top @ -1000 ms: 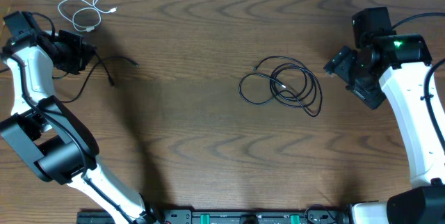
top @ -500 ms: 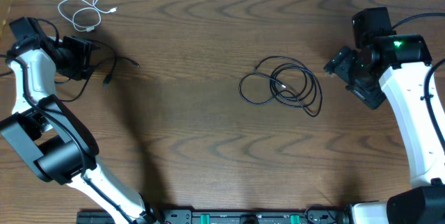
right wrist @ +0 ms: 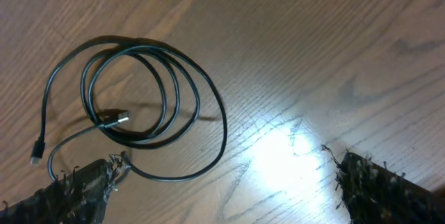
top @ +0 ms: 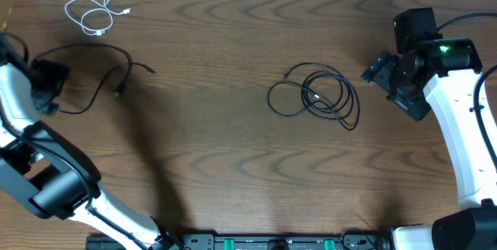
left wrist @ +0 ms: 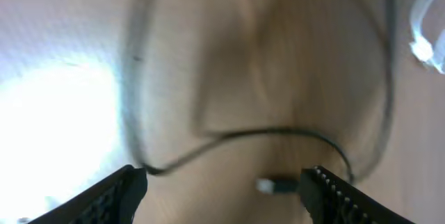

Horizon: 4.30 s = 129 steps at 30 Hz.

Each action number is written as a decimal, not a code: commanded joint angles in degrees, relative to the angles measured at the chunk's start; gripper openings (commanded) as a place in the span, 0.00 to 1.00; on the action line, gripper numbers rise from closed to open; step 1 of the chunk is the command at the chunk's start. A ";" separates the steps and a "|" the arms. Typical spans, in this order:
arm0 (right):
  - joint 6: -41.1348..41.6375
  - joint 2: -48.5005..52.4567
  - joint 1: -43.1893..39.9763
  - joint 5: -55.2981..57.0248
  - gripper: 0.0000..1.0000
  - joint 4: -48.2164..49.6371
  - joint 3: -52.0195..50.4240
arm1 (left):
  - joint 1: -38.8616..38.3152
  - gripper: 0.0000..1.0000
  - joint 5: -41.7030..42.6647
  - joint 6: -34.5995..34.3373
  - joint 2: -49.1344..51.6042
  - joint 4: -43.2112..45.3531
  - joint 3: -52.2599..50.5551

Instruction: Untangle cables

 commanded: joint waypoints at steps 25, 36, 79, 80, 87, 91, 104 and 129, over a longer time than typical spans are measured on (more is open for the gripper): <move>-0.74 0.35 0.04 0.02 0.99 -0.68 -0.26 | 2.95 0.45 -7.19 0.57 8.26 8.13 0.52; -0.76 0.35 0.04 -0.59 0.99 -0.72 -0.26 | 4.13 0.50 -7.15 0.59 10.16 9.46 0.52; -0.81 0.35 0.04 -4.22 0.99 1.29 -0.26 | 11.56 0.92 0.76 4.94 8.66 23.50 0.57; -0.81 0.35 0.04 -4.22 0.99 1.27 -0.26 | 11.39 0.92 0.76 5.07 7.87 23.39 0.57; -0.81 0.35 0.04 -4.17 0.99 1.73 -0.26 | 10.01 0.93 -0.09 6.45 -2.21 23.69 0.61; -0.79 0.35 0.04 -4.22 0.99 2.36 -0.26 | 7.93 0.93 -2.69 8.55 -7.69 20.87 0.61; -0.79 0.35 0.07 -5.62 0.99 1.75 -0.26 | -7.39 0.83 -3.15 17.18 1.75 9.94 -1.77; -0.76 0.35 0.04 -5.53 0.99 2.16 -0.26 | -16.02 0.63 -3.10 25.64 14.27 29.97 -1.79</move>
